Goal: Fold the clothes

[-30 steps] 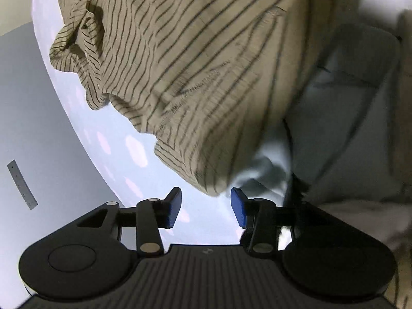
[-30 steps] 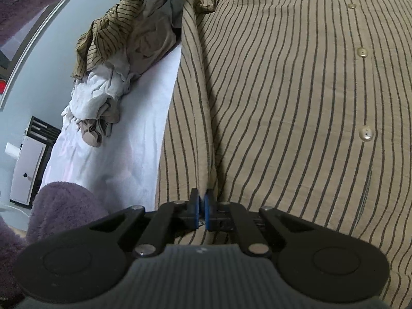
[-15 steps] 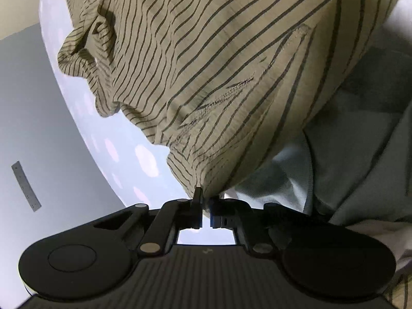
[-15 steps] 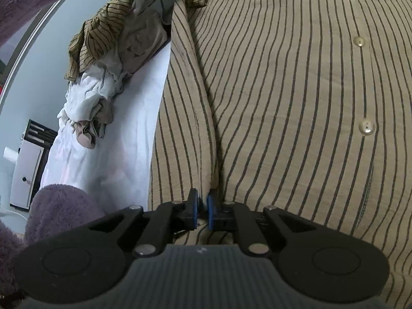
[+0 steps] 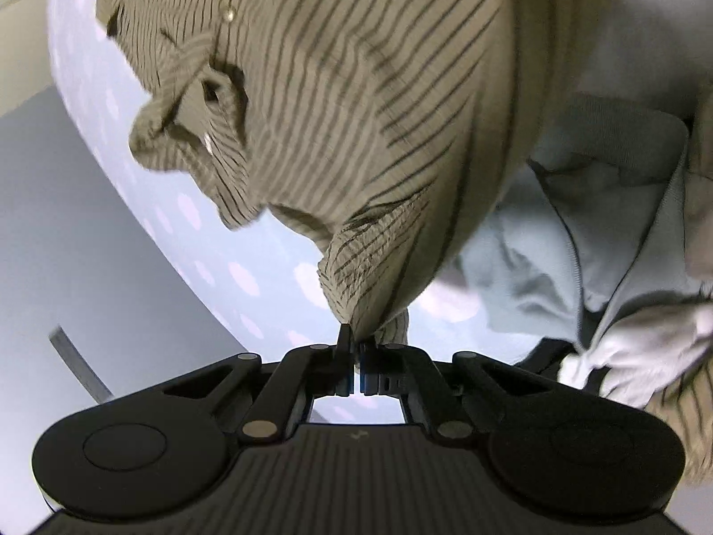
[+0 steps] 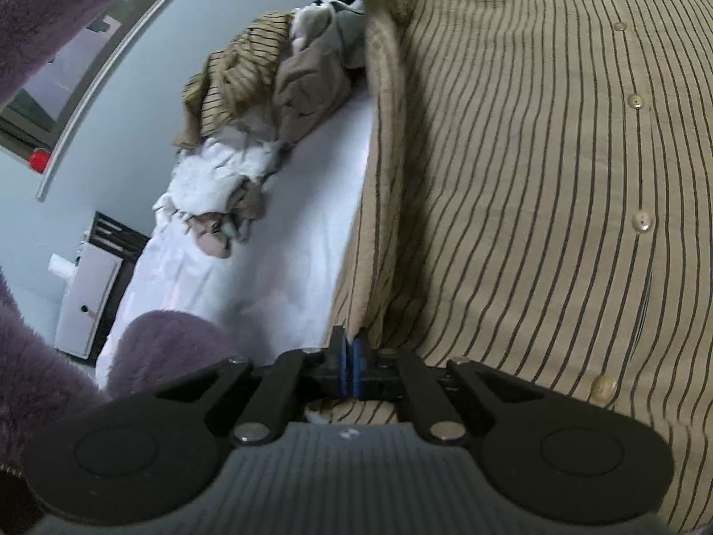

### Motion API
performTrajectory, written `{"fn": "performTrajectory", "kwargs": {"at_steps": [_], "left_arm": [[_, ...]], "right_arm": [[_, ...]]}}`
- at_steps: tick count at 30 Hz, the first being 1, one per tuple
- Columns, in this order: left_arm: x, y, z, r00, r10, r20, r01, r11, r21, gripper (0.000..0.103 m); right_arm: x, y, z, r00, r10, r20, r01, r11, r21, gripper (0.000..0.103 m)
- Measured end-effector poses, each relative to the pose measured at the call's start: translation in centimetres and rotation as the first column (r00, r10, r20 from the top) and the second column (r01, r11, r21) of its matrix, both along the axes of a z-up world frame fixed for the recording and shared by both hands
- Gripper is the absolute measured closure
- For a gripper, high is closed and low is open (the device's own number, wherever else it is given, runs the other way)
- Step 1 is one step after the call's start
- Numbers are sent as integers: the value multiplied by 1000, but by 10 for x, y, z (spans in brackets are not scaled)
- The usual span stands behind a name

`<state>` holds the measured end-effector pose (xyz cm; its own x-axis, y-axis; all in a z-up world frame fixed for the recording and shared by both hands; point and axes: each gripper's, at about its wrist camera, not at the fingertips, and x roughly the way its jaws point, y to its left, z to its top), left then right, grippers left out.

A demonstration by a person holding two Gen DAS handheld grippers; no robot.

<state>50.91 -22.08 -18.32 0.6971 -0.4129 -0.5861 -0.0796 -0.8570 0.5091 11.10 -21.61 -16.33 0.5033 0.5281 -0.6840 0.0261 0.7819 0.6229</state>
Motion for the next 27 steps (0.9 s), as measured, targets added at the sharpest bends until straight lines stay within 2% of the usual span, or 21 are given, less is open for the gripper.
{"fn": "performTrajectory", "kwargs": {"at_steps": [4, 8, 15, 19, 22, 27], "left_arm": [[-20, -22, 9, 996, -80, 31, 77, 994, 79, 103], [-39, -61, 4, 988, -149, 39, 143, 981, 133, 103], [-70, -121, -14, 967, -251, 32, 235, 939, 252, 103], [-80, -151, -36, 962, -272, 17, 252, 911, 325, 103], [-80, -163, -44, 962, -271, 19, 248, 905, 347, 103], [-74, -147, -41, 965, -260, 28, 230, 895, 381, 103]], "right_arm": [[-16, -6, 5, 1000, -8, 11, 7, 1000, 11, 99], [-32, -17, 4, 1000, -22, 14, 21, 999, 40, 99], [-58, -37, -16, 999, -33, -18, 35, 991, 126, 99], [-65, -50, -32, 997, -67, -48, 75, 982, 176, 99], [-63, -51, -34, 997, -61, -39, 68, 978, 199, 99], [-57, -51, -36, 999, -46, -19, 49, 970, 237, 99]]}}
